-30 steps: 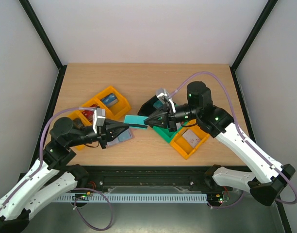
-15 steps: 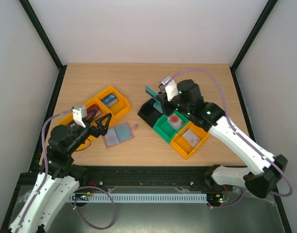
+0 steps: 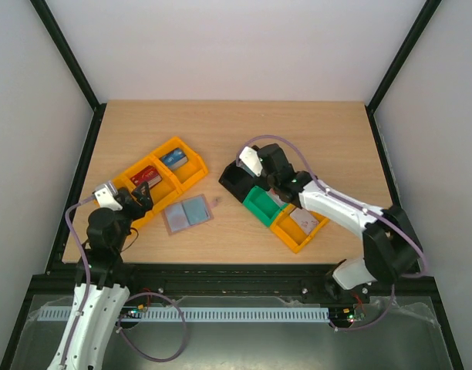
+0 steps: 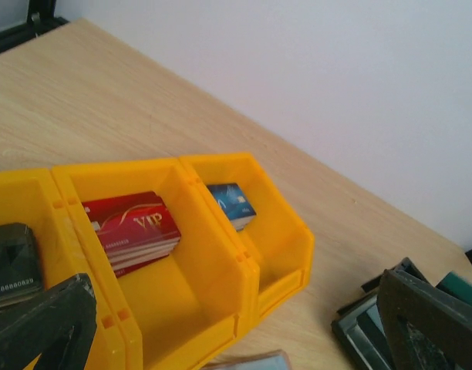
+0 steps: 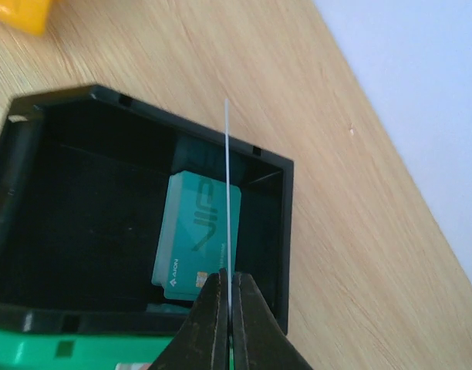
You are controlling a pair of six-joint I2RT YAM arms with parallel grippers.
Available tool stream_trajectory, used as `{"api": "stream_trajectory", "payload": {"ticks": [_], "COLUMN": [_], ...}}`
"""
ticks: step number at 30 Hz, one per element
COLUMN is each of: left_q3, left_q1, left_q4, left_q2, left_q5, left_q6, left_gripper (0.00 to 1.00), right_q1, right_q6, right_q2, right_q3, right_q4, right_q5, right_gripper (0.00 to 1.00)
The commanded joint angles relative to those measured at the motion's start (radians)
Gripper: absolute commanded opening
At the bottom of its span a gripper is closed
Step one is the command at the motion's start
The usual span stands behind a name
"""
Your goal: Take the credit cards out of the card holder
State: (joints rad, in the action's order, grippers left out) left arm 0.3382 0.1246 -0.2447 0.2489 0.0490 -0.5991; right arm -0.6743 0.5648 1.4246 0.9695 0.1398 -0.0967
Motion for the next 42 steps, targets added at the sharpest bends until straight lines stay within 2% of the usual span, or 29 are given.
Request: {"api": "stream_trajectory", "payload": {"ticks": [1, 8, 16, 24, 35, 37, 39, 42], "left_q3": [-0.033, -0.067, -0.079, -0.084, -0.087, -0.087, -0.087, -0.086], "left_q1": [-0.005, -0.005, -0.005, -0.005, -0.005, -0.005, -0.005, -0.005], "left_q4": [0.085, 0.138, 0.151, 0.154, 0.161, 0.16, 0.16, 0.162], "left_q2": [-0.042, -0.087, -0.089, -0.09, -0.094, -0.093, -0.093, -0.093], "left_q5": [0.064, 0.085, 0.078, 0.08, 0.074, 0.074, 0.073, 0.067], "left_q6": [-0.009, 0.006, 0.003, 0.001, 0.002, 0.003, 0.005, 0.007], "left_gripper": [1.0, 1.0, 1.0, 1.0, 1.0, 1.0, 1.0, 1.0], "right_q1": [0.015, 0.033, 0.035, 0.035, 0.035, 0.037, 0.043, 0.055], "right_q6": [0.099, 0.123, 0.206, 0.246, 0.271, 0.273, 0.28, 0.274], "right_q2": [0.102, 0.238, 0.315, 0.375, 0.332, 0.321, 0.316, 0.31], "right_q3": [0.031, 0.095, 0.107, 0.135, 0.162, 0.166, 0.17, 0.19], "right_q4": [-0.086, -0.075, -0.086, -0.121, -0.009, 0.014, 0.035, 0.06], "right_q5": [-0.064, -0.097, -0.252, -0.236, -0.267, -0.269, -0.28, -0.281], "right_gripper": [0.02, 0.01, 0.01, 0.02, 0.34, 0.43, 0.57, 0.69]}}
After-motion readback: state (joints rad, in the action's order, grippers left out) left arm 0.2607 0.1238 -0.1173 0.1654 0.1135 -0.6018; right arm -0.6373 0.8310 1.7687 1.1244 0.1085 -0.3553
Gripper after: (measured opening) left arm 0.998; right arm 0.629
